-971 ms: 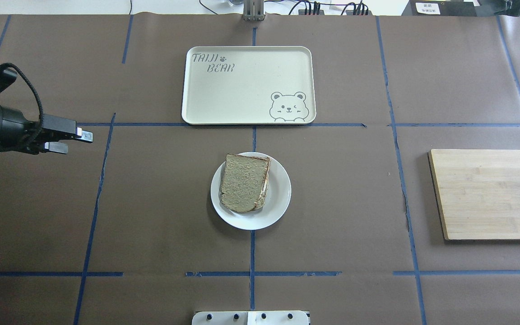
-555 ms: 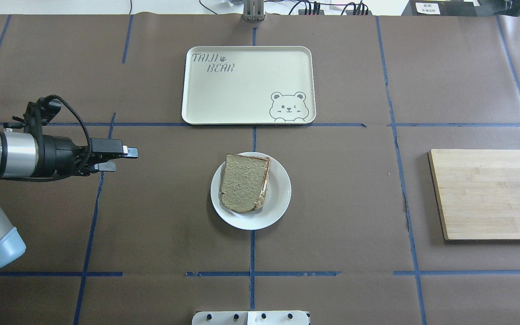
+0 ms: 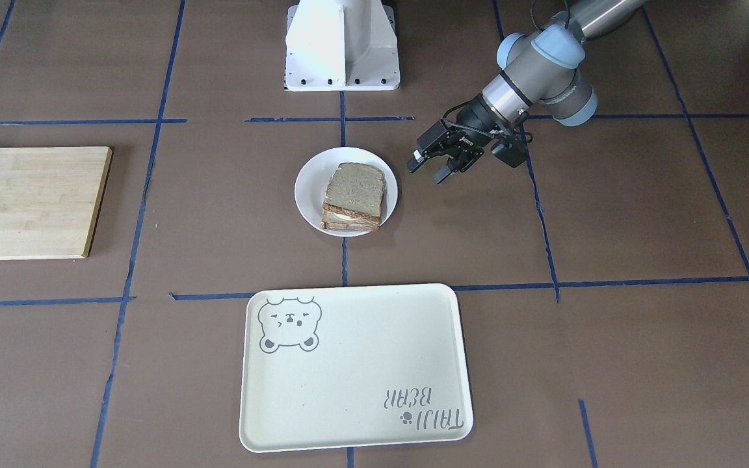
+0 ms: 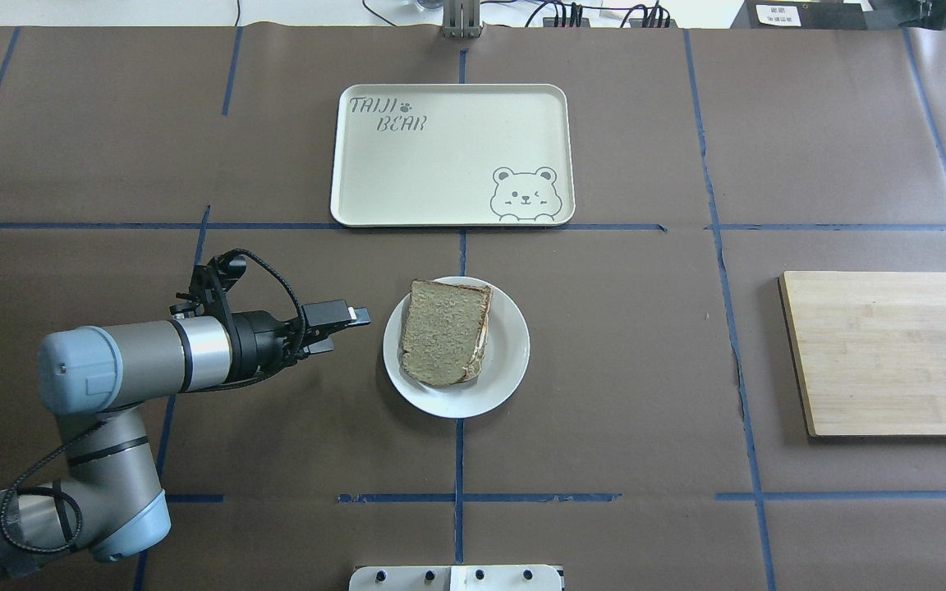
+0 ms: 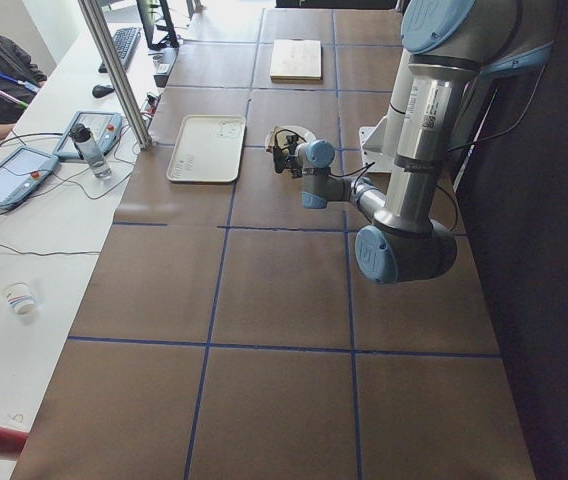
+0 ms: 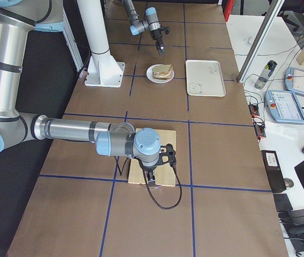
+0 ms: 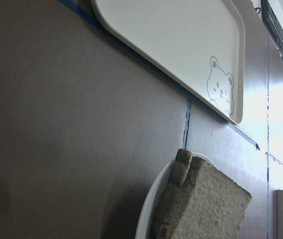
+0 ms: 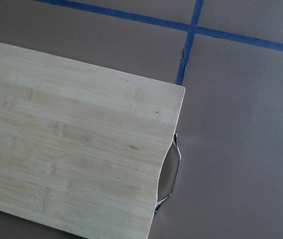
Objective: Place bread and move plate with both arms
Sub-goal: 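Move the left gripper in toward the plate rim nearest it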
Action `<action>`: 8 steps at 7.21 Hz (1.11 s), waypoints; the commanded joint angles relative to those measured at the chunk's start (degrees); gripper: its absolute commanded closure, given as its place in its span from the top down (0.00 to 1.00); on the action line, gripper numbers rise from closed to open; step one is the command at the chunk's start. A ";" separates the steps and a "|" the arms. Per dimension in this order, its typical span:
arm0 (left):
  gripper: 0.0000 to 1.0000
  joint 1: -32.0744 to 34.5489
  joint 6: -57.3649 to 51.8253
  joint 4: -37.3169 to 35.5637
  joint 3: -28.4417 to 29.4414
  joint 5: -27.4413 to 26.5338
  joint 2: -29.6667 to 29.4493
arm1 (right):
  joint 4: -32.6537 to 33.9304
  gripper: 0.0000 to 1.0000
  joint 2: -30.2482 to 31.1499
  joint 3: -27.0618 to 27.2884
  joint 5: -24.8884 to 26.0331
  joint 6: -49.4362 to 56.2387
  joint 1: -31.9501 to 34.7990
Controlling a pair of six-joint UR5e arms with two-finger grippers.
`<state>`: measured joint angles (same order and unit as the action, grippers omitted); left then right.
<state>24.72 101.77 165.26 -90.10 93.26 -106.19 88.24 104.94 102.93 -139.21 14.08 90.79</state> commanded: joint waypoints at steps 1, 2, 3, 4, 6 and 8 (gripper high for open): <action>0.75 -1.42 4.21 3.31 3.35 -2.56 -2.34 | 0.00 1.00 0.00 0.08 -0.09 0.07 0.00; 0.62 -2.04 4.31 3.31 3.70 -2.47 -2.44 | 0.00 1.00 0.09 0.00 -0.09 0.07 0.00; 0.57 -2.48 4.23 3.40 5.01 -2.56 -3.66 | 0.00 1.00 0.09 -0.01 -0.01 0.07 0.00; 0.57 -2.48 4.22 3.40 5.81 -2.56 -4.28 | 0.00 1.00 0.09 0.08 -0.09 0.07 0.00; 0.57 -2.66 4.22 3.31 6.95 -2.56 -4.81 | 0.00 1.00 0.09 0.17 -0.09 0.07 0.00; 0.41 -3.09 4.22 3.40 8.18 -2.56 -5.60 | 0.00 1.00 0.18 0.17 -0.09 0.07 0.00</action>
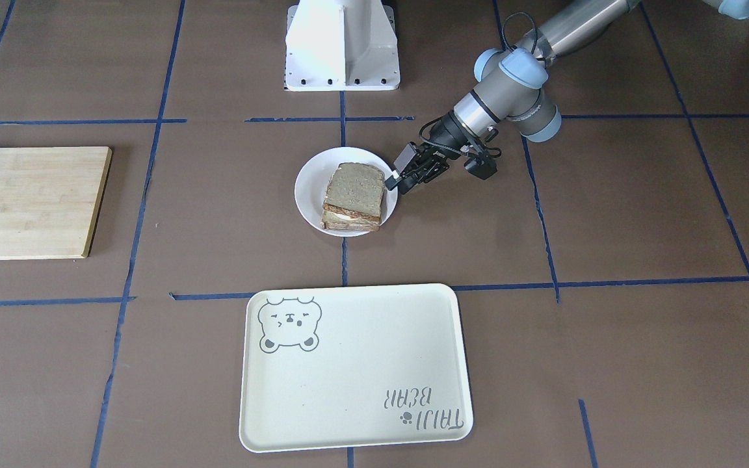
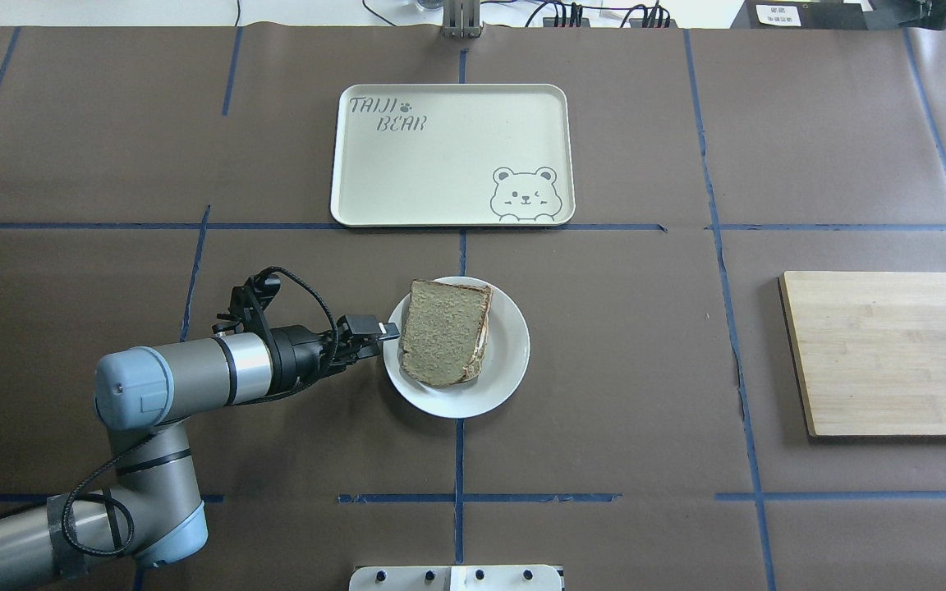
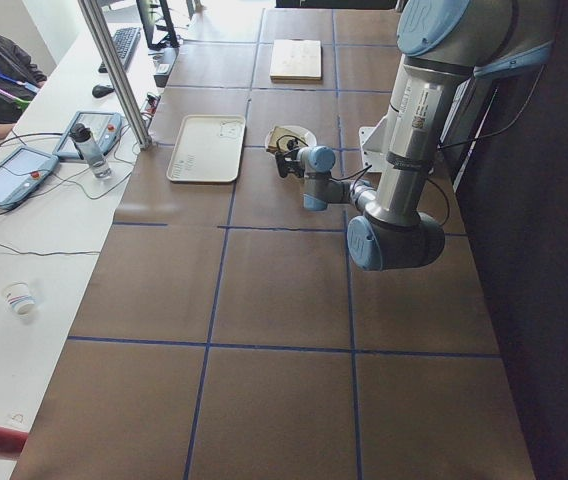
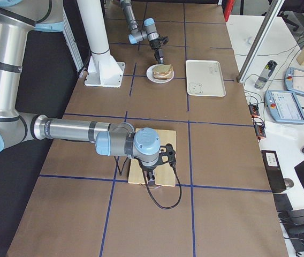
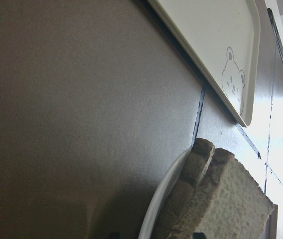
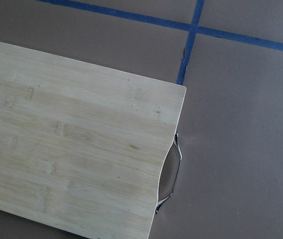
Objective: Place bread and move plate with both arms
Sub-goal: 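Grasp the white plate rim with the left gripper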
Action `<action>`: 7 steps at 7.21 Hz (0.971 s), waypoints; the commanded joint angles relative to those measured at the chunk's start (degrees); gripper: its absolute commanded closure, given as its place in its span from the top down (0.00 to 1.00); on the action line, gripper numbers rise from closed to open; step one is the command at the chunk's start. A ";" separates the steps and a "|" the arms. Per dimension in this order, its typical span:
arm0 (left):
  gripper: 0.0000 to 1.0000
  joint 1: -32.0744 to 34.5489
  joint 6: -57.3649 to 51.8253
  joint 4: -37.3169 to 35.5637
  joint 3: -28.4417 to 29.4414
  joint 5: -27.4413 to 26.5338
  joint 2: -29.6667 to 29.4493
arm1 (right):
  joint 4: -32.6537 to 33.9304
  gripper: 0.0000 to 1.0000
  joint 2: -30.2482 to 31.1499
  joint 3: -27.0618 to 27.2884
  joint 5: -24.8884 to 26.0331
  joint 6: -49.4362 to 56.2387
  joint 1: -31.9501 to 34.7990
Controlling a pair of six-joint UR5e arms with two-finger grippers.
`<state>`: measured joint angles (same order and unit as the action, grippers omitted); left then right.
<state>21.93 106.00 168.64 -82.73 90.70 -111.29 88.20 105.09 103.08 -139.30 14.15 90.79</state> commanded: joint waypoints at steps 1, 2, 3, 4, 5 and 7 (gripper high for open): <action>0.34 -0.57 0.00 0.02 0.90 0.00 -0.68 | -0.05 1.00 0.03 0.02 0.00 0.00 0.00; 0.31 -0.57 0.00 -0.06 0.99 0.00 -0.68 | -0.05 1.00 0.12 0.02 0.00 0.09 0.00; 0.31 -0.92 0.00 0.02 1.25 0.00 -0.77 | -0.05 1.00 0.12 0.02 0.00 0.09 0.00; 0.31 -0.92 0.00 0.02 1.26 0.00 -0.77 | -0.05 1.00 0.21 0.02 0.00 0.09 0.00; 0.31 -0.92 0.00 0.02 1.34 0.00 -1.12 | -0.05 1.00 0.29 0.02 0.00 0.09 0.00; 0.31 -1.01 0.00 0.02 1.34 0.00 -1.21 | -0.14 1.00 0.29 0.02 0.00 0.09 0.00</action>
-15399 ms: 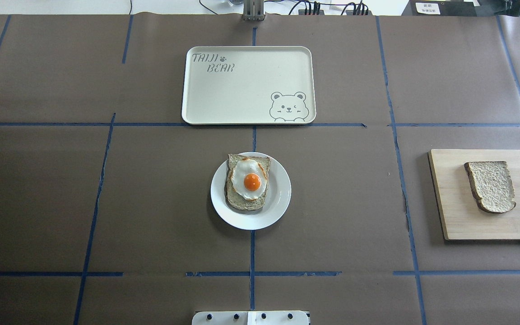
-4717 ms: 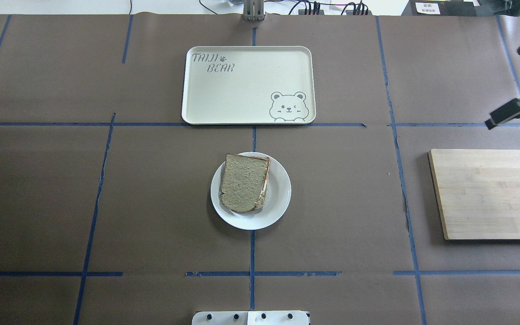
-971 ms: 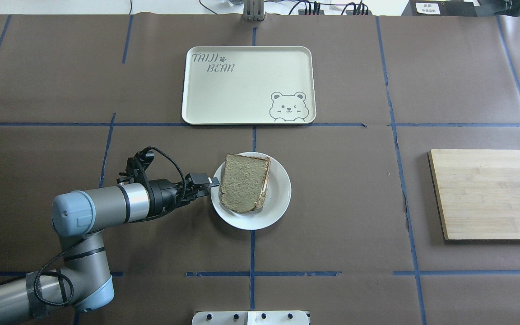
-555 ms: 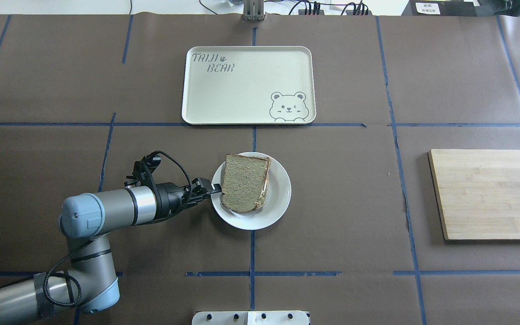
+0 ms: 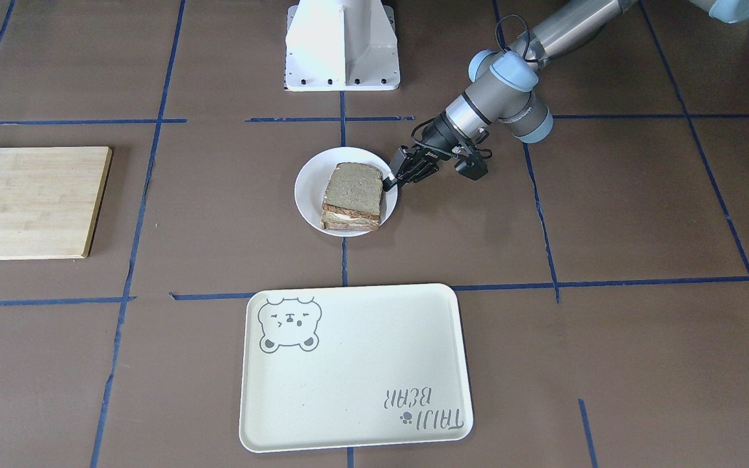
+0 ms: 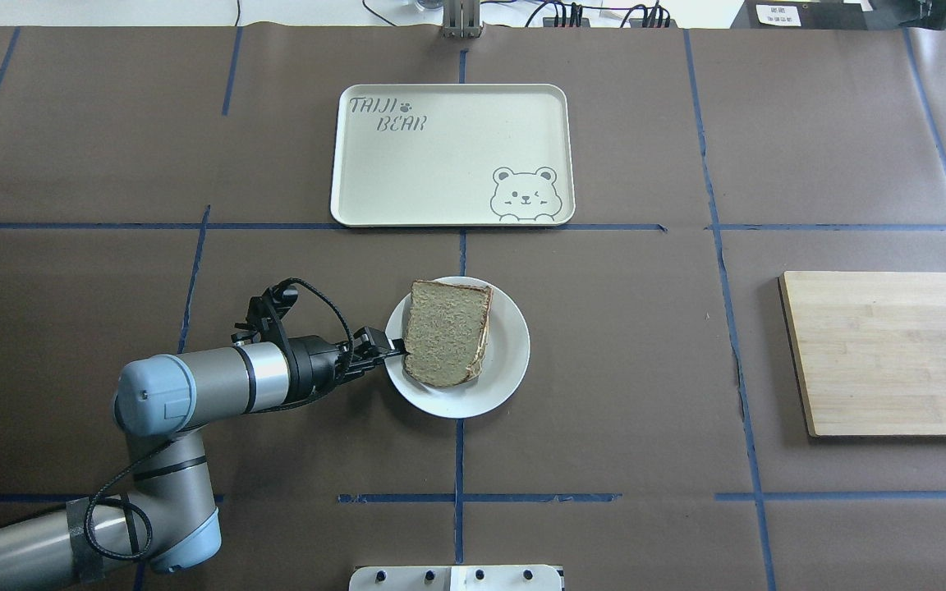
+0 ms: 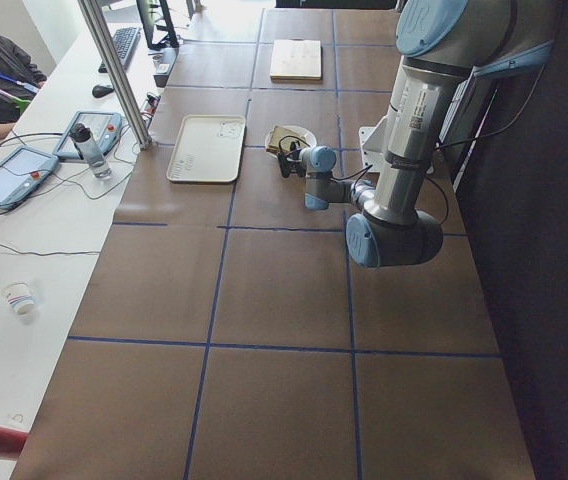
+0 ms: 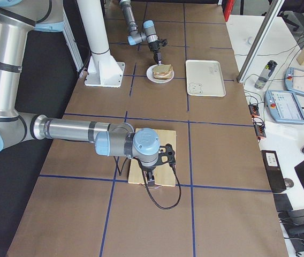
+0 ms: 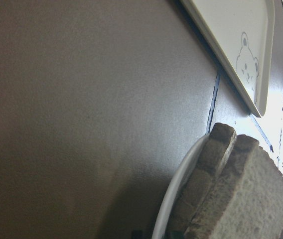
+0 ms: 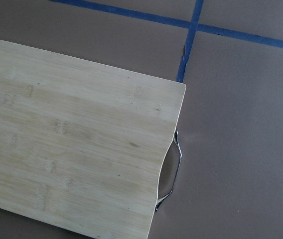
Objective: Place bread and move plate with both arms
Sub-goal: 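Grasp the white plate rim with the left gripper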
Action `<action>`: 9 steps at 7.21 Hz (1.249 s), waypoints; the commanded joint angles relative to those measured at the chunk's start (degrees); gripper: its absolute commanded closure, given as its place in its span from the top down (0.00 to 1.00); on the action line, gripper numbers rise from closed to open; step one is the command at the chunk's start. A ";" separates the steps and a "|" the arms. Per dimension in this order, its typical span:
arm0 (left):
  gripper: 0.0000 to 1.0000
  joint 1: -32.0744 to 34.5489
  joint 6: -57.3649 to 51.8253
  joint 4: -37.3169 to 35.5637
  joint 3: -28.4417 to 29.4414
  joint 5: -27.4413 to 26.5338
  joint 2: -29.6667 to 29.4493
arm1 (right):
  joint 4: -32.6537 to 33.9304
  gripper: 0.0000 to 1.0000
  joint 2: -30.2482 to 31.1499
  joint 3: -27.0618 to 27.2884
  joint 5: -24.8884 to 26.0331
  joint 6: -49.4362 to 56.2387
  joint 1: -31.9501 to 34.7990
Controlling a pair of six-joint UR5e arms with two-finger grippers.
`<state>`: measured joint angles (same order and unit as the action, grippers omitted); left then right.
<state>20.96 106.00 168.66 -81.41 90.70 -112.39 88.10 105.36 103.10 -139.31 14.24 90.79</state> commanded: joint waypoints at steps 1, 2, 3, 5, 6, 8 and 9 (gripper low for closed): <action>0.31 -0.04 -0.09 0.00 0.28 0.00 -0.37 | -0.03 1.00 0.11 0.00 0.00 0.00 0.00; 0.22 -0.56 0.00 0.00 0.63 -1.13 -0.55 | -0.03 1.00 0.11 0.00 0.00 0.00 0.00; 0.08 -1.44 0.00 0.44 0.64 -1.84 -0.55 | -0.03 1.00 0.11 0.00 0.00 0.00 0.00; 0.03 -1.71 0.09 6.22 0.46 -2.90 -0.73 | -0.03 1.00 0.11 0.09 0.00 -0.09 0.00; 0.02 -1.71 0.09 7.55 0.03 -2.90 -0.81 | -0.03 1.00 0.11 0.09 0.00 -0.09 0.00; 0.00 -1.71 0.26 12.02 -0.07 -5.61 -0.64 | -0.03 1.00 0.02 0.17 -0.09 -0.17 0.00; 0.00 -1.36 1.83 12.74 -0.15 -5.80 -0.73 | -0.03 1.00 0.02 0.17 -0.09 -0.17 0.00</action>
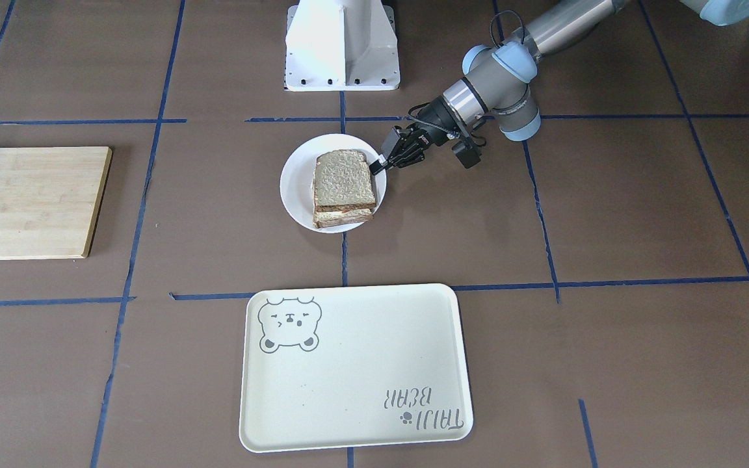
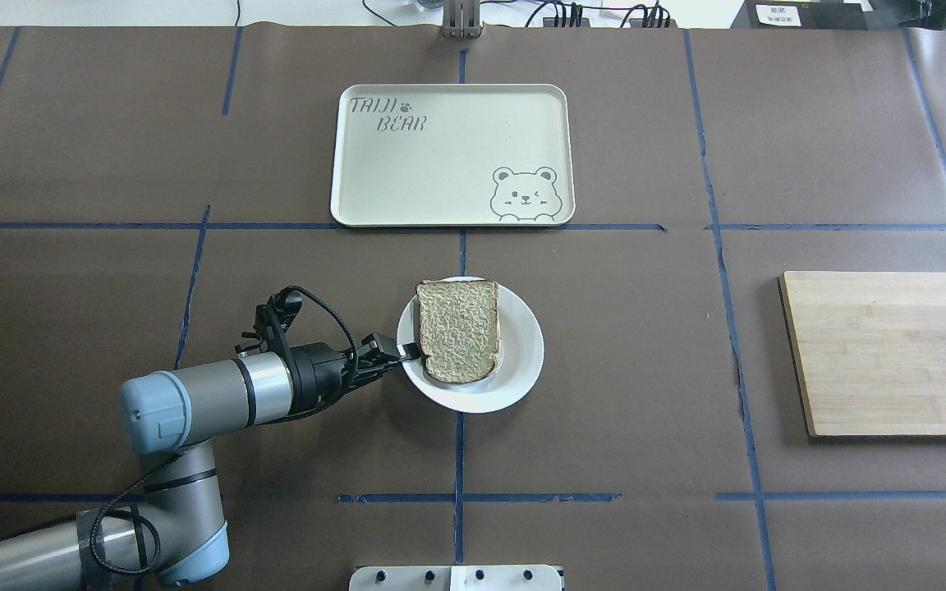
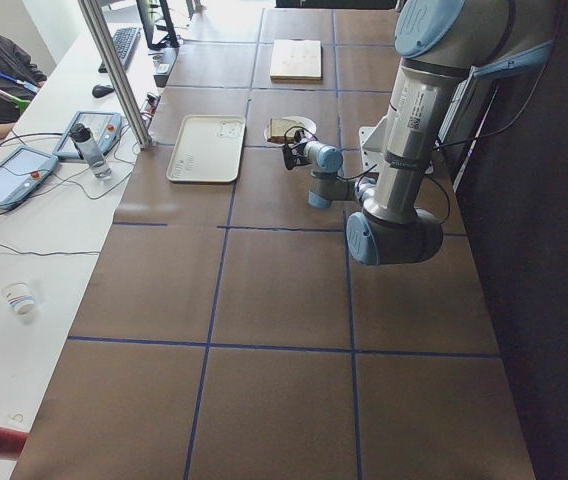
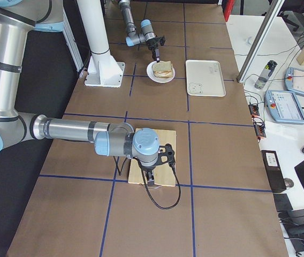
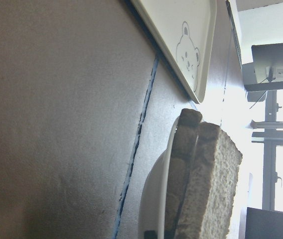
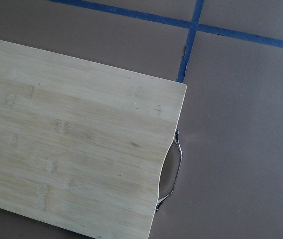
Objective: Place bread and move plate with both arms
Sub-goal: 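Slide the plate with the left gripper onto the bear tray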
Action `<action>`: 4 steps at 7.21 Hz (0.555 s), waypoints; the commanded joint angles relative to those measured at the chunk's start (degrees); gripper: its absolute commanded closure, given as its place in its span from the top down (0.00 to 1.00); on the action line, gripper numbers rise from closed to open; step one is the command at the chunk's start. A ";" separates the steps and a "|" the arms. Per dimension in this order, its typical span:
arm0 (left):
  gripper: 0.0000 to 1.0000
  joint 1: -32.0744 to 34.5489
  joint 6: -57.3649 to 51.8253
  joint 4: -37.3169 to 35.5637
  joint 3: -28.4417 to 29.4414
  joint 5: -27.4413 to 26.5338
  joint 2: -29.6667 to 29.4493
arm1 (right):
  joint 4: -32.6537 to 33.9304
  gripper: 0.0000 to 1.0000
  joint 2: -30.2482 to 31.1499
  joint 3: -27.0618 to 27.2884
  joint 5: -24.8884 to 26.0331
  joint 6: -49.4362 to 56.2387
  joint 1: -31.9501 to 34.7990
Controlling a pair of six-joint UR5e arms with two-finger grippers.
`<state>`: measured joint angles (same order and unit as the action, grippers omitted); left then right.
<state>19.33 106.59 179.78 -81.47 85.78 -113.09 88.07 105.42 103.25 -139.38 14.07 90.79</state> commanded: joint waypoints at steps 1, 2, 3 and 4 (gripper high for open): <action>0.00 1.22 3.43 1.62 -0.01 -2.53 -0.20 | 0.00 1.00 -0.04 0.02 -0.01 -0.01 0.00; 0.00 3.32 5.19 1.54 0.43 -2.98 -1.16 | 0.00 1.00 -0.04 0.02 -0.10 -0.01 0.00; 0.00 5.43 7.82 1.45 1.91 -2.99 -1.34 | 0.00 1.00 -0.04 0.02 -0.10 -0.01 0.00; 0.00 7.72 8.80 1.36 4.80 -2.90 -2.65 | 0.00 1.00 -0.04 0.02 -0.10 -0.01 0.00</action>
<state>24.32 113.46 181.23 -79.43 82.94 -114.55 88.07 105.38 103.27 -139.47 14.06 90.79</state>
